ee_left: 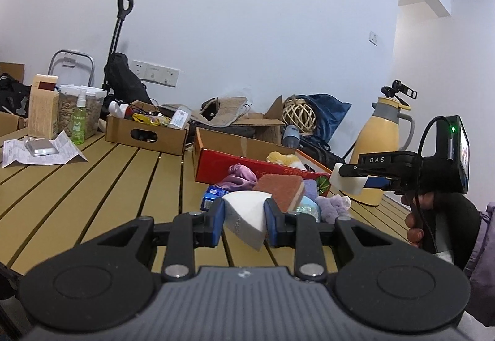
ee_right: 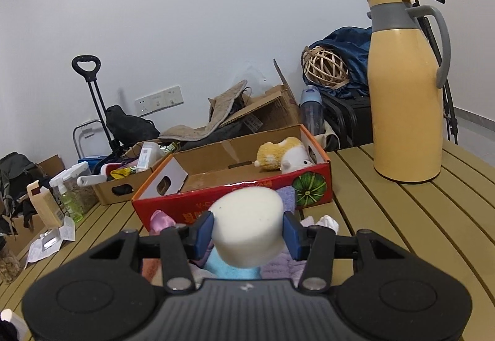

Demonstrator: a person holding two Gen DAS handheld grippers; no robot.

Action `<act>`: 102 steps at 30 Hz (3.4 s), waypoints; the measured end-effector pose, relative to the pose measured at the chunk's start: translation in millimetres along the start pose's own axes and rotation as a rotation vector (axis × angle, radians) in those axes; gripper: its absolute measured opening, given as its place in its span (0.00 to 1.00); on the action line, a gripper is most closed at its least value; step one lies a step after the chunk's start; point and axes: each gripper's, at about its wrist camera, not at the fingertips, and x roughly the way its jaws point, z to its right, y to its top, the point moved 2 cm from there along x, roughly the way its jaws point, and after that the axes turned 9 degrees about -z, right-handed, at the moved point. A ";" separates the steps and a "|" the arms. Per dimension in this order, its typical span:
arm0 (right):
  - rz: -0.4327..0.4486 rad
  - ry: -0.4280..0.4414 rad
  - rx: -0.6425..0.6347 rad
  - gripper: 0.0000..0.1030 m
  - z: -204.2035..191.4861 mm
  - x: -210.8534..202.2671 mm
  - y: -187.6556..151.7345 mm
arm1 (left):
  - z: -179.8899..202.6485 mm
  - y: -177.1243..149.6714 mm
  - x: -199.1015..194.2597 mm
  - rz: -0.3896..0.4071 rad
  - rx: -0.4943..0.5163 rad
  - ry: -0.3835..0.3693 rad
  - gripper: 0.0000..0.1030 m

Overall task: Organize soft objects
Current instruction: 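Carry both white sponges over the red box with both grippers, then open both grippers to drop the sponges into the box and withdraw, then grasp the brown scouring sponge with the right gripper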

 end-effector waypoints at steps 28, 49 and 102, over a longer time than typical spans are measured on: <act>0.029 0.213 -0.213 0.46 31.1 -23.3 26.7 | 56.0 92.6 136.1 -0.090 0.093 -0.058 0.27; -0.429 0.158 -0.130 0.67 -28.9 348.3 183.8 | -59.5 218.6 460.1 -0.462 0.014 0.203 0.51; 0.115 0.008 -0.240 0.98 -65.1 -66.1 -82.9 | 7.0 -32.9 -8.3 -0.040 0.066 0.158 1.00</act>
